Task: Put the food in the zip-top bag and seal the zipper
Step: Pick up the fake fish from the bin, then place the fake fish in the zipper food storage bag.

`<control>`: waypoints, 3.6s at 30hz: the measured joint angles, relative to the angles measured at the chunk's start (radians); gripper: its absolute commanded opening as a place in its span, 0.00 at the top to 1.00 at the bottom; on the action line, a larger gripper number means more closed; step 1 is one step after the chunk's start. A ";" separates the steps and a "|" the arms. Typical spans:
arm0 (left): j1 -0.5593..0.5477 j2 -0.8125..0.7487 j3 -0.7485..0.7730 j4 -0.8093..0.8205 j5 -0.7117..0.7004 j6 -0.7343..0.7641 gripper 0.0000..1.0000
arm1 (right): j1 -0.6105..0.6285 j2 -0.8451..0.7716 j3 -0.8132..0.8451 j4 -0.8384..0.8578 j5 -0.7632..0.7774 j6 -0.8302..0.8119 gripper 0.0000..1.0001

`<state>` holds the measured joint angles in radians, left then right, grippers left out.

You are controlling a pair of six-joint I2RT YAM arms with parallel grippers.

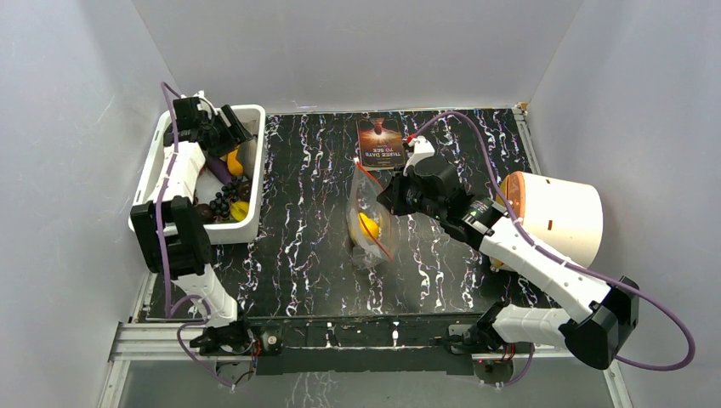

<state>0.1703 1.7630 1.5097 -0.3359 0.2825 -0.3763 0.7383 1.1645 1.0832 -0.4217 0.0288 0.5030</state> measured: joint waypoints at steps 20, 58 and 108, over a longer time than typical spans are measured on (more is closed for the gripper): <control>0.098 0.362 0.211 0.175 0.269 0.063 0.43 | 0.000 0.062 0.000 0.008 0.002 0.048 1.00; 0.121 0.202 0.109 0.370 0.249 -0.119 1.00 | 0.000 0.133 0.069 -0.061 0.112 0.037 1.00; -0.372 -0.504 -0.481 0.592 0.349 -0.516 1.00 | -0.004 0.386 0.209 -0.043 -0.016 0.169 1.00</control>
<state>-0.2016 1.2591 1.0290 0.2558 0.6312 -0.8921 0.7345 1.5501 1.2919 -0.4644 0.0124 0.6724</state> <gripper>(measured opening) 0.084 0.009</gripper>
